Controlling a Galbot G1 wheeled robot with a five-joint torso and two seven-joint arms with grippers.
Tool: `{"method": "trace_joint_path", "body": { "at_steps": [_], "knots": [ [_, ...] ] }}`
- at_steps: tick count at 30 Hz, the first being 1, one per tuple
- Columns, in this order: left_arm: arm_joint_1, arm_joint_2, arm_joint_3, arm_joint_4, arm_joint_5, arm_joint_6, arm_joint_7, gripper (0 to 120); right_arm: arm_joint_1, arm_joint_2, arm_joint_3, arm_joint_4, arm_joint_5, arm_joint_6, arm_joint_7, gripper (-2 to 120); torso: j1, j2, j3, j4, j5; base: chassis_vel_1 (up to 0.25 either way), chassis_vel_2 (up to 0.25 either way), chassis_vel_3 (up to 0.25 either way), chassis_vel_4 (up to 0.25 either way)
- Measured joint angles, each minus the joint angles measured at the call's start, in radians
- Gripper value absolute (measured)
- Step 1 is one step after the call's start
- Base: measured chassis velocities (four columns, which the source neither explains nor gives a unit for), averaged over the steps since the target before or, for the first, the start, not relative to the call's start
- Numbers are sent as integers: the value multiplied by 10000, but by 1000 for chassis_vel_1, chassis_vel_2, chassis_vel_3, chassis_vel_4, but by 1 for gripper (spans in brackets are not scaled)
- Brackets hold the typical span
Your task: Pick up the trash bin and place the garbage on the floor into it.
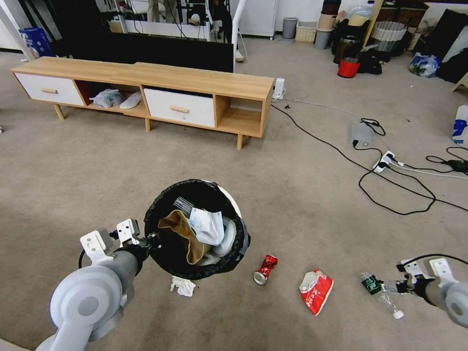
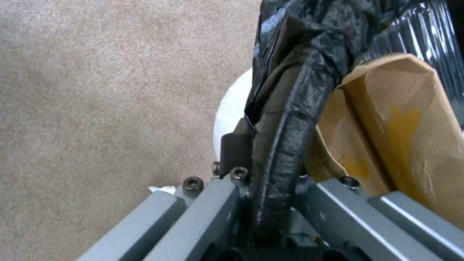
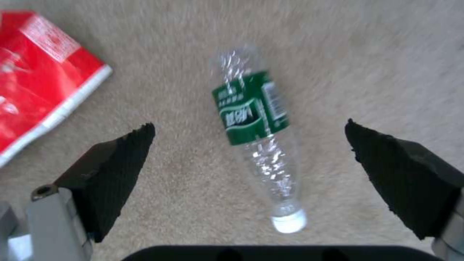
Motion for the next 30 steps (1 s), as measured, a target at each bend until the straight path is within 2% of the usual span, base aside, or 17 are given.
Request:
{"method": "trace_joint_path", "body": {
  "at_steps": [8, 17, 23, 24, 30],
  "knots": [
    [141, -170, 16, -1, 296, 0, 128, 0, 917, 919, -1092, -933, -596, 125, -63, 100, 0, 0, 0, -2, 0, 0, 0, 0, 0],
    [364, -204, -127, -71, 406, 0, 154, 0, 1563, 1689, -1539, -2059, -1474, 544, -369, 100, 0, 3, -1, -3, -5, 0, 0, 0, 0],
    [364, -285, -104, -70, 480, -4, 155, 0, 1785, 1888, -1582, -2209, -1500, 599, -383, 100, 0, 3, -1, -1, 1, 0, 0, 0, 0],
    [369, -322, -84, -70, 505, -5, 155, 0, 1818, 1884, -1625, -2216, -1538, 608, -389, 100, 0, 2, 0, 1, 14, 0, 0, 0, 0],
    [374, -380, -63, -3, 586, -8, 172, 0, 1797, 1641, -1552, -2210, -1626, 745, -493, 100, 0, 2, 0, -3, 1, 0, 0, 0, 0]
  ]
}}
